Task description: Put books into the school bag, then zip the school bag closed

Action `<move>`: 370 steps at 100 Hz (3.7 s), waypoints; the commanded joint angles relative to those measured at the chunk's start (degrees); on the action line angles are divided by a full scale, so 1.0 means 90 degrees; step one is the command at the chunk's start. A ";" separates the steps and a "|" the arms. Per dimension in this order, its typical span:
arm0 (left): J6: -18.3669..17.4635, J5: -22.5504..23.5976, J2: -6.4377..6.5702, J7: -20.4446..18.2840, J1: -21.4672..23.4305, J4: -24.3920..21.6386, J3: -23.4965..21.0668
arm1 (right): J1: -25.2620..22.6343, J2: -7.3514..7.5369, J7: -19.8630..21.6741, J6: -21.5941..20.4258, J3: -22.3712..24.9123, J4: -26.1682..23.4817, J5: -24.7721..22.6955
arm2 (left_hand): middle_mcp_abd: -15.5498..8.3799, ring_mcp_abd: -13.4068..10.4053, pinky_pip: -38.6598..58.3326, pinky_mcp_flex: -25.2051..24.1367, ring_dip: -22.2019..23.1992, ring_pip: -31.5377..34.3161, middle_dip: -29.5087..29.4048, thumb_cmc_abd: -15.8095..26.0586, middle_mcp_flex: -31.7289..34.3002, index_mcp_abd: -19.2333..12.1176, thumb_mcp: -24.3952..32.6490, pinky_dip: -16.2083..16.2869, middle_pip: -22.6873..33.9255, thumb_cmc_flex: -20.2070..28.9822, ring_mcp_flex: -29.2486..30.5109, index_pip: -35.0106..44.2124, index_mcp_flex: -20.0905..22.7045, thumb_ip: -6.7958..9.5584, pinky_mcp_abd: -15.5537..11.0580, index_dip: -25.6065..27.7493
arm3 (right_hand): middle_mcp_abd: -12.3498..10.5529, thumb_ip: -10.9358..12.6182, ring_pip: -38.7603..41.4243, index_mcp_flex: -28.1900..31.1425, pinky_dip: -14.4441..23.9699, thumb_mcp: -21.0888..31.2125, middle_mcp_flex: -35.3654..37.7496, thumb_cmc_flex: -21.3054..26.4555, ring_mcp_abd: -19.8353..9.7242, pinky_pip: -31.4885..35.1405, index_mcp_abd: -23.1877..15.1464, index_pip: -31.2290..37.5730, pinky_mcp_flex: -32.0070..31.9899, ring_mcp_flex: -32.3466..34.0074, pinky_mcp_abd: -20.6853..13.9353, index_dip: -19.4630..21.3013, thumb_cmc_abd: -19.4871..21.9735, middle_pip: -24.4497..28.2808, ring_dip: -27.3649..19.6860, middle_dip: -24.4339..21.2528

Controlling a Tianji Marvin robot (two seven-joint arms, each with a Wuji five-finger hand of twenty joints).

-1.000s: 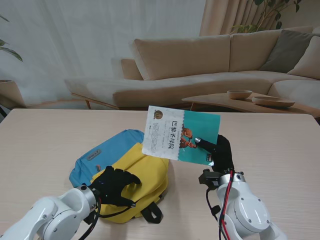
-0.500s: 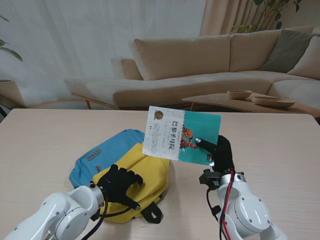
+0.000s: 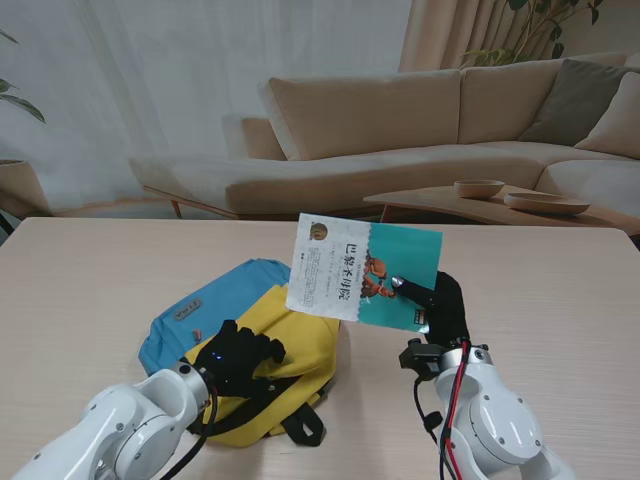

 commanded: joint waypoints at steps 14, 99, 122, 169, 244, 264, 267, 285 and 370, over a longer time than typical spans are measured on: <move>0.0078 -0.0256 -0.0107 0.0272 0.0110 -0.0045 -0.0174 | -0.0076 -0.0019 0.0274 0.0118 0.0117 -0.0087 -0.0005 | 0.0206 0.0409 0.1037 0.0450 0.0207 0.0773 0.1166 0.0053 0.1908 -0.0598 -0.0996 -0.0069 -0.0201 0.2028 0.1139 0.1155 0.1217 -0.0203 0.0416 -0.0267 | 0.0127 -0.0012 0.0319 0.1025 -0.0097 0.0779 0.0216 0.0661 0.0088 0.0378 -0.1201 0.1051 0.0202 0.0473 0.0022 0.0690 0.0437 0.0042 0.0106 -0.0003; 0.0141 -0.1127 -0.0537 0.2641 0.0532 -0.0317 -0.1526 | -0.0754 0.0309 0.2000 0.1895 0.0720 -0.0348 -0.0023 | 0.0699 0.0895 0.2660 0.1303 0.0826 0.2809 0.0623 0.0424 0.2652 -0.0219 -0.1875 0.0306 0.2452 0.3029 0.2213 0.2034 0.1805 -0.0144 0.0789 0.0278 | 0.0232 0.0089 0.0551 0.1003 -0.0114 0.0821 0.0260 0.0685 0.0191 0.0467 -0.1084 0.1069 0.0325 0.0470 0.0131 0.0645 0.0404 0.0099 0.0145 0.0017; 0.0022 -0.1263 -0.0563 0.2680 0.0425 -0.0439 -0.1650 | -0.0552 0.0275 0.1830 0.2273 0.0285 -0.0221 -0.0254 | 0.0688 0.0893 0.2666 0.1316 0.0825 0.2825 0.0574 0.0458 0.2643 -0.0206 -0.1943 0.0340 0.2500 0.3069 0.2222 0.2042 0.1780 -0.0153 0.0807 0.0315 | 0.0230 0.0086 0.0567 0.1006 -0.0127 0.0832 0.0262 0.0688 0.0188 0.0475 -0.1085 0.1073 0.0344 0.0464 0.0144 0.0639 0.0400 0.0109 0.0127 0.0003; -0.0050 -0.1241 -0.0558 0.2640 0.0441 -0.0571 -0.1677 | 0.0252 -0.0129 0.0644 0.3803 -0.0497 -0.0193 0.0432 | 0.0682 0.0925 0.2630 0.1272 0.0808 0.2772 0.0523 0.0520 0.2601 -0.0212 -0.2054 0.0367 0.2508 0.3176 0.2161 0.2033 0.1760 -0.0139 0.0798 0.0384 | 0.0250 0.0073 0.0609 0.0985 -0.0172 0.0848 0.0267 0.0686 0.0177 0.0472 -0.1051 0.1070 0.0411 0.0468 0.0167 0.0600 0.0418 0.0127 0.0095 -0.0058; -0.0188 -0.1232 -0.0587 0.2917 0.0661 -0.0716 -0.1552 | 0.1665 -0.1055 -0.1632 0.4845 -0.1713 0.0793 0.1408 | 0.0647 0.0939 0.2592 0.1200 0.0809 0.2687 0.0553 0.0572 0.2541 -0.0260 -0.2224 0.0380 0.2451 0.3265 0.2066 0.2027 0.1741 -0.0107 0.0786 0.0501 | 0.0239 0.0058 0.0520 0.0901 -0.0270 0.0818 0.0218 0.0681 0.0155 0.0424 -0.1022 0.1069 0.0422 0.0460 0.0113 0.0503 0.0480 0.0156 0.0011 -0.0205; -0.0231 -0.1269 -0.0630 0.3190 0.0721 -0.0723 -0.1597 | 0.1762 -0.1185 -0.1812 0.4982 -0.1804 0.0991 0.1218 | 0.0659 0.0965 0.2590 0.1196 0.0808 0.2667 0.0559 0.0591 0.2540 -0.0246 -0.2259 0.0387 0.2437 0.3297 0.2055 0.2029 0.1738 -0.0113 0.0807 0.0516 | 0.0237 0.0048 0.0495 0.0891 -0.0310 0.0821 0.0218 0.0682 0.0171 0.0373 -0.1030 0.1067 0.0429 0.0457 0.0148 0.0492 0.0478 0.0168 -0.0004 -0.0246; -0.0250 -0.1285 -0.0630 0.3180 0.0726 -0.0728 -0.1609 | 0.1786 -0.1201 -0.1847 0.4981 -0.1819 0.1022 0.1230 | 0.0654 0.0962 0.2587 0.1190 0.0808 0.2664 0.0559 0.0596 0.2534 -0.0247 -0.2264 0.0386 0.2433 0.3302 0.2055 0.2029 0.1737 -0.0112 0.0803 0.0519 | 0.0233 0.0045 0.0493 0.0891 -0.0314 0.0819 0.0218 0.0678 0.0149 0.0370 -0.1030 0.1067 0.0425 0.0462 0.0146 0.0491 0.0489 0.0172 -0.0006 -0.0248; -0.0330 -0.1351 -0.0618 0.3060 0.0748 -0.0763 -0.1620 | 0.1986 -0.1340 -0.2343 0.4891 -0.1961 0.1183 0.1522 | 0.0644 0.0948 0.2568 0.1162 0.0805 0.2639 0.0565 0.0621 0.2514 -0.0256 -0.2304 0.0381 0.2415 0.3319 0.2028 0.2022 0.1723 -0.0109 0.0786 0.0534 | 0.0227 0.0031 0.0499 0.0889 -0.0333 0.0828 0.0221 0.0682 0.0136 0.0373 -0.1030 0.1070 0.0440 0.0465 0.0131 0.0489 0.0476 0.0192 -0.0005 -0.0269; -0.0353 -0.1646 -0.0606 0.2800 0.0697 -0.0771 -0.1465 | 0.2721 -0.1841 -0.3289 0.4611 -0.2682 0.2149 0.1996 | 0.0635 0.0946 0.2556 0.1144 0.0817 0.2596 0.0597 0.0720 0.2480 -0.0248 -0.2501 0.0370 0.2387 0.3450 0.2004 0.2003 0.1684 -0.0087 0.0788 0.0585 | 0.0183 -0.0024 0.0343 0.0812 -0.0396 0.0778 0.0114 0.0669 0.0092 0.0332 -0.1056 0.1047 0.0373 0.0467 0.0082 0.0442 0.0564 0.0258 -0.0069 -0.0363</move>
